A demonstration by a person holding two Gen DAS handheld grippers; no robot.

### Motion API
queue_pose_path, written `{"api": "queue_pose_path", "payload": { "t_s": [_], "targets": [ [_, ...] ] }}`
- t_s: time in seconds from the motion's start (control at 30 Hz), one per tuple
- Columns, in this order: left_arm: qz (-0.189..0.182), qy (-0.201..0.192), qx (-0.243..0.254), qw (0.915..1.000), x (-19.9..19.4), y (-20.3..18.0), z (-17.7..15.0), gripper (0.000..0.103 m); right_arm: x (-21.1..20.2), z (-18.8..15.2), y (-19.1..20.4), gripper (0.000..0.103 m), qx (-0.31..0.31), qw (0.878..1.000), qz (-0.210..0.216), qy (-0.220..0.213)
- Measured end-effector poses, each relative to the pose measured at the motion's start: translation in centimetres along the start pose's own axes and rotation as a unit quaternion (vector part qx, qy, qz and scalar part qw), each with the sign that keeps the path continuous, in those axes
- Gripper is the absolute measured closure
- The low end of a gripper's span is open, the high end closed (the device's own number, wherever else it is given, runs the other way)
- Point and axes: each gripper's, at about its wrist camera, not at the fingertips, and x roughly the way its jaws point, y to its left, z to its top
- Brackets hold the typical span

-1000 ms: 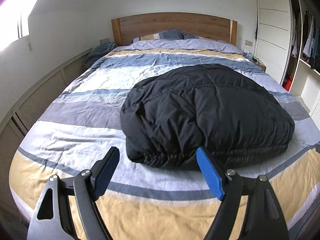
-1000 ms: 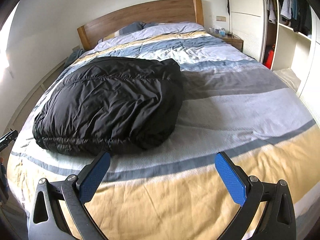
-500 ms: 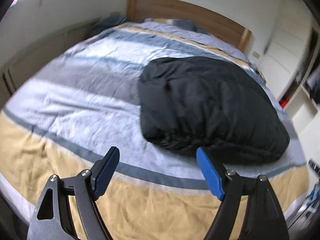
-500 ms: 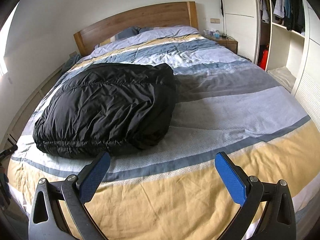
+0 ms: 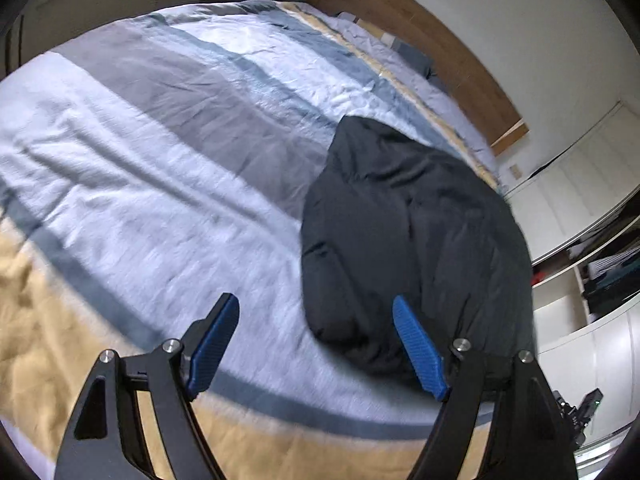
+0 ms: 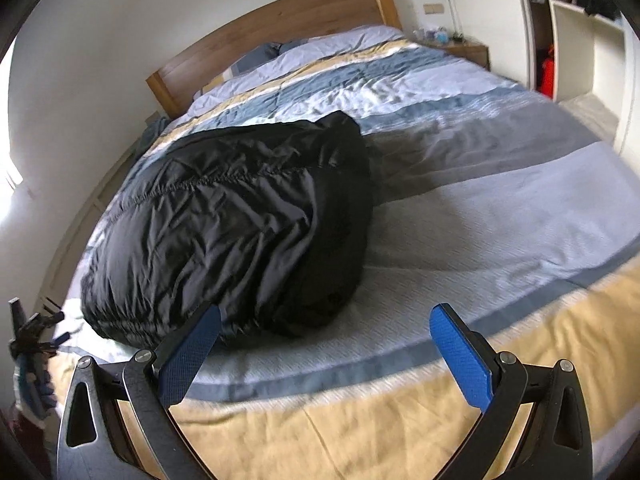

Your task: Fold large clothes

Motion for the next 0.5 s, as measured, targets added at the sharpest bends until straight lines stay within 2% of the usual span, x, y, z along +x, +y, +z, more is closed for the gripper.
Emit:
{"api": "queue_pose_path", "payload": {
  "t_s": [0.13, 0.27, 0.37, 0.5],
  "targets": [
    [-0.057, 0.009, -0.028, 0.9979, 1.6, 0.2, 2.0, 0.025, 1.9, 2.0, -0.5, 0.0, 0.026, 0.999, 0.039, 0.008],
    [-0.102, 0.02, -0.038, 0.9938, 3.2, -0.1, 3.9, 0.025, 4.8, 3.8, -2.6, 0.0, 0.092, 0.991, 0.095, 0.023],
    [-0.115, 0.037, -0.035, 0.9921, 5.2, -0.4, 5.0, 0.025, 7.5, 4.5, -4.3, 0.0, 0.127, 0.984, 0.118, 0.042],
    [-0.112, 0.059, -0.019, 0.9918, 8.1, -0.9, 5.8, 0.025, 10.8, 4.8, -5.3, 0.0, 0.143, 0.978, 0.136, 0.073]
  ]
}}
